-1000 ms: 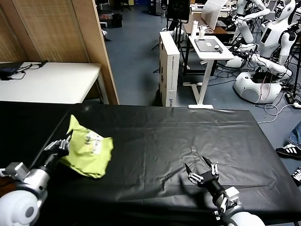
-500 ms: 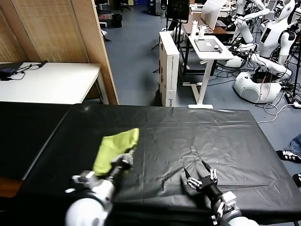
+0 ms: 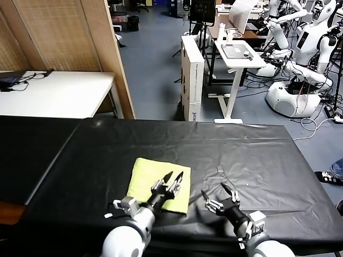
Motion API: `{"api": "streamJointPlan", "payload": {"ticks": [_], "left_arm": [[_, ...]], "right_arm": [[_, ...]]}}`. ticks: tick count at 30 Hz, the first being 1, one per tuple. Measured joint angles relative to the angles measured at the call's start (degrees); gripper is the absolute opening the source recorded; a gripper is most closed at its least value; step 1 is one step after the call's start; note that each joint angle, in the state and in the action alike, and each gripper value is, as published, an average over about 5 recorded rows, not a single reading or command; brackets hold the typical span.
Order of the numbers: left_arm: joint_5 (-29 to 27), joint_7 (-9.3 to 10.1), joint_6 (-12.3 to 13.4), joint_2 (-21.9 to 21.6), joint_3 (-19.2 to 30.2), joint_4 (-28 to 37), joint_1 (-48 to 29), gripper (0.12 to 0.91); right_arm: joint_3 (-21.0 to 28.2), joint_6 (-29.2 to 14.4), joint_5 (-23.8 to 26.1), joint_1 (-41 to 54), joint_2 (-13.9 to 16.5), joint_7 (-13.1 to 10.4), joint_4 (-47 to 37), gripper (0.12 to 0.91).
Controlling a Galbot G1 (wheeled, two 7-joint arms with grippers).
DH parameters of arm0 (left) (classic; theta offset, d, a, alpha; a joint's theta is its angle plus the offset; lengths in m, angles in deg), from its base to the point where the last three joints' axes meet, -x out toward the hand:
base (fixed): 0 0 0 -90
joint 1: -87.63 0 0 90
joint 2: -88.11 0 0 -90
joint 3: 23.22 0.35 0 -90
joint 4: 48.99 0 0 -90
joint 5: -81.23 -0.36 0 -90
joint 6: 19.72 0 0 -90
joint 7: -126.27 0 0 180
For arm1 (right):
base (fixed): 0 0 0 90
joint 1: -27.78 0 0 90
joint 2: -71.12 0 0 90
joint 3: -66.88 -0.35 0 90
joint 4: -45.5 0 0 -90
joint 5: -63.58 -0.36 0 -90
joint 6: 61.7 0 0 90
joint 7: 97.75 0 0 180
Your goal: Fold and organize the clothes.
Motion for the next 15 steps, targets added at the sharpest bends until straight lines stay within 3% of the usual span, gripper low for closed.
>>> {"api": "streamJointPlan", "payload": {"ticks": [2, 5, 10, 15], "left_arm": [[-0.74, -0.53, 0.79, -0.98, -1.02, -0.72, 0.01, 0.788], [-1.37, -0.93, 2.02, -2.81, -2.97, -1.64, 0.13, 0.886], [-1.35, -0.86, 3.14, -6.17, -6.53, -2.78, 1.09, 0.906], [-1.8, -0.72, 3.4, -7.41, -9.01, -3.8, 2.45, 0.907]], "right_arm": [[1.08, 1.09, -1.83, 0.75, -0.15, -1.24, -0.08, 0.907], [3.33, 2.88, -4.96, 2.5, -0.77, -3.65, -0.76, 0.907], [7.61, 4.77, -8.76, 6.73, -2.84, -7.02, -3.15, 0.907], [11.08, 5.26, -9.76, 10.81, -5.76, -7.84, -6.64, 0.875]]}}
